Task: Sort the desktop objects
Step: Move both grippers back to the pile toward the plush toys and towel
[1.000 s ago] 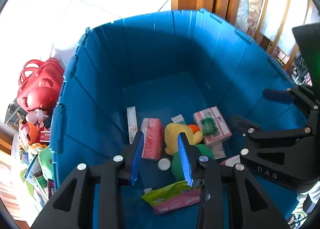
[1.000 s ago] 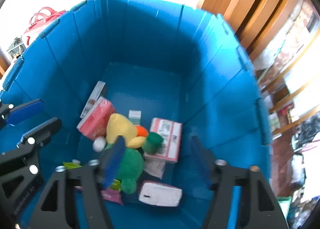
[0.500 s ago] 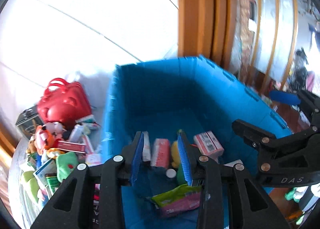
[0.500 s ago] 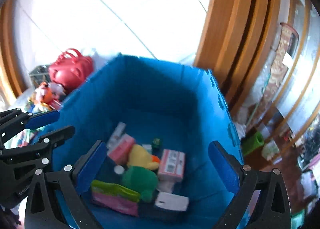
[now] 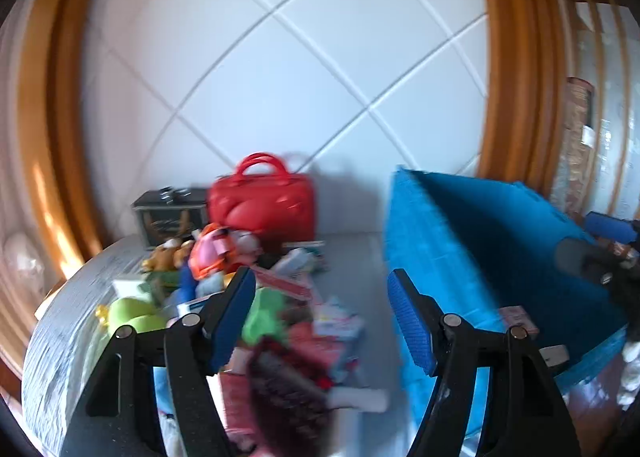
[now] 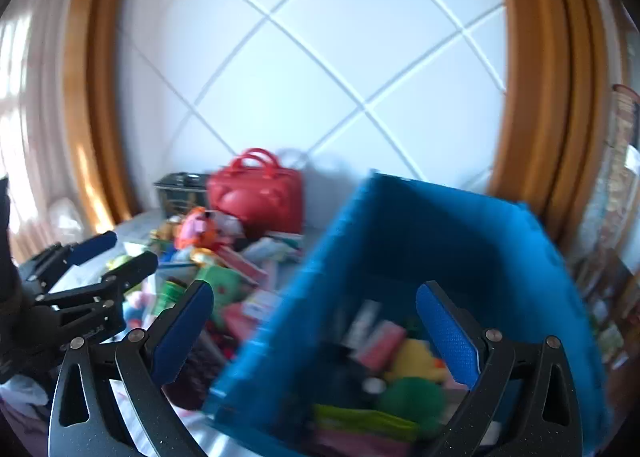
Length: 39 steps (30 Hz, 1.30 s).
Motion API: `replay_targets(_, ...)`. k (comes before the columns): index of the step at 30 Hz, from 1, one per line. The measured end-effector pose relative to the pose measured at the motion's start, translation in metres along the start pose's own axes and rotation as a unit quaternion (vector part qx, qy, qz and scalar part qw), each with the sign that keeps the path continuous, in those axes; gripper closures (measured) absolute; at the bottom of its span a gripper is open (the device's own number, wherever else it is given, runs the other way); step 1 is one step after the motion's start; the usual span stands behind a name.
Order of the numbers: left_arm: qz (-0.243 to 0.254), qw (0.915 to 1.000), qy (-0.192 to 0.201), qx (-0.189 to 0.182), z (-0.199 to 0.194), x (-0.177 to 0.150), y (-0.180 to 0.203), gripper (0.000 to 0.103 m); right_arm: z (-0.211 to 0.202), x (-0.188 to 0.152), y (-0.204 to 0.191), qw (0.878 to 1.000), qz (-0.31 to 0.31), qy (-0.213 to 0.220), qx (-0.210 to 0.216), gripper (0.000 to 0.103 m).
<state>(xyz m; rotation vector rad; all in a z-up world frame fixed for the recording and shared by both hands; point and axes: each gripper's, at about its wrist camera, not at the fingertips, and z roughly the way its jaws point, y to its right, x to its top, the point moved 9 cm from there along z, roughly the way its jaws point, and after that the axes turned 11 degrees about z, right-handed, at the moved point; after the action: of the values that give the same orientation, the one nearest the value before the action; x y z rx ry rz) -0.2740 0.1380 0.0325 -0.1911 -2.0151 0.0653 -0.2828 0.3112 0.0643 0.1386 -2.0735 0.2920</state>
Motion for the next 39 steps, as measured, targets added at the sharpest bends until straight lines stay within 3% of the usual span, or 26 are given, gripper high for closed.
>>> replay_targets(5, -0.031, 0.9976, -0.04, 0.048, 0.012, -0.047, -0.087, 0.035, 0.025, -0.012, -0.061, 0.999, -0.003, -0.014, 0.038, 0.0)
replay_targets(11, -0.032, 0.9905, -0.086, 0.102, 0.022, -0.102, -0.181, 0.035, 0.075, -0.051, -0.117, 0.996, 0.004, -0.067, 0.055, 0.0)
replay_targets(16, -0.049, 0.9834, -0.136, 0.11, 0.035, -0.157, -0.237, 0.035, 0.109, -0.094, -0.131, 0.991, 0.023, -0.117, 0.055, 0.0)
replay_targets(20, -0.059, 0.9769, -0.176, 0.106, 0.047, -0.199, -0.255, 0.035, 0.136, -0.131, -0.134, 0.987, 0.035, -0.152, 0.039, 0.0)
replay_targets(29, -0.058, 0.9611, -0.259, 0.076, 0.082, -0.279, -0.258, 0.035, 0.177, -0.211, -0.131, 0.969, 0.064, -0.239, 0.021, 0.0)
replay_targets(39, -0.07, 0.952, -0.286, 0.084, 0.091, -0.305, -0.288, 0.035, 0.189, -0.231, -0.127, 0.96, 0.08, -0.268, 0.009, 0.0)
